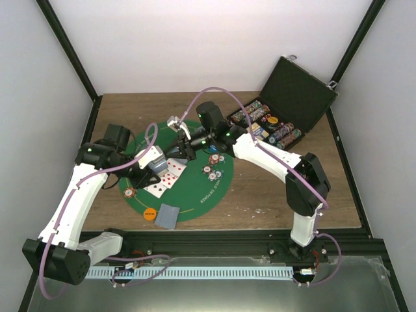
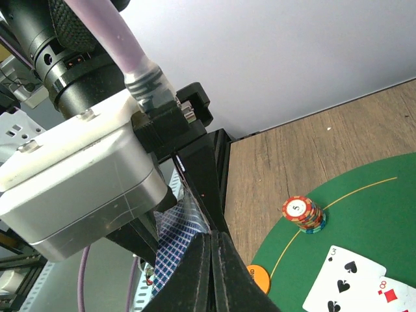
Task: Distribute texas hold em gaming equipment
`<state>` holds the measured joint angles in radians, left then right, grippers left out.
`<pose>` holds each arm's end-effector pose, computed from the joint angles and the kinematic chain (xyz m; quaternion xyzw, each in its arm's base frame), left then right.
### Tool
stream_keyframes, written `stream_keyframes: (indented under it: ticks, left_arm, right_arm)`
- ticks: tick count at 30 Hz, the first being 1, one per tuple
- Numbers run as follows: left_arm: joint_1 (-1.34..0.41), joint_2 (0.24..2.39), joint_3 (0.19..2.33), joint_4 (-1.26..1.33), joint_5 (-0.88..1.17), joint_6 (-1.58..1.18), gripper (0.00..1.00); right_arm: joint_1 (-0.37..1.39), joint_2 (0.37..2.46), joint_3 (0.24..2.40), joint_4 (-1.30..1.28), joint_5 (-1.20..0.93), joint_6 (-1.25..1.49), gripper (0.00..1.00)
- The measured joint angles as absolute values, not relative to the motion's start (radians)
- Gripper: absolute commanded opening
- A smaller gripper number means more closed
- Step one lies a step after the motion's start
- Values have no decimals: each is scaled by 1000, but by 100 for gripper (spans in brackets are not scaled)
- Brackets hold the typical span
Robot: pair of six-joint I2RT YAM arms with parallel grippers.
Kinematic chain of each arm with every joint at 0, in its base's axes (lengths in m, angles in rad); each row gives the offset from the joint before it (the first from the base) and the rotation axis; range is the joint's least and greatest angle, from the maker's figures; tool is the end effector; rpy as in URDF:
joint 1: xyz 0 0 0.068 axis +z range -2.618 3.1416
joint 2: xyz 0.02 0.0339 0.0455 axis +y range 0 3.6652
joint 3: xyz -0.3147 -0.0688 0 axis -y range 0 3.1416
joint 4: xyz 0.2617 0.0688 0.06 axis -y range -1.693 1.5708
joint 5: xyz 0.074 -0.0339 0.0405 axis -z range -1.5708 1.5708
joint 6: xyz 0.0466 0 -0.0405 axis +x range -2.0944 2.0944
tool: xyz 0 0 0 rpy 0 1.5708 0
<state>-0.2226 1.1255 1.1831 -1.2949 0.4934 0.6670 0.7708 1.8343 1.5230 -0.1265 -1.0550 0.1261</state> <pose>0.1706 -0.0612 0.3638 0.4481 0.8458 -0.1994 0.2101 0.2998 0.3477 0.3532 -0.4872 0.6060 0.5838 0.2337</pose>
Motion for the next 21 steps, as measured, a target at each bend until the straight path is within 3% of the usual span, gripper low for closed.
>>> stream_keyframes:
  ticks: [3,7,9,17,21]
  left_arm:
    - [-223,1125,1183,-1295,493,667,33]
    - [-223,1125,1182,-1295,492,667,33]
    - [-223,1125,1182,-1295,491,666,33]
    - [-223,1124,1182,-1296,491,666,33]
    - [-223,1124,1182,-1296,491,667,33]
  right_arm:
    - [771,1834,1523,-126,-1055,121,3]
    - [771,1834,1523,-133,-1069,118,21]
    - [771,1834,1523,-133,-1077,118,24]
    - [783,1849,1527,-111,-1098,136,24]
    - [788,1883,1546,-114,-1096,135,15]
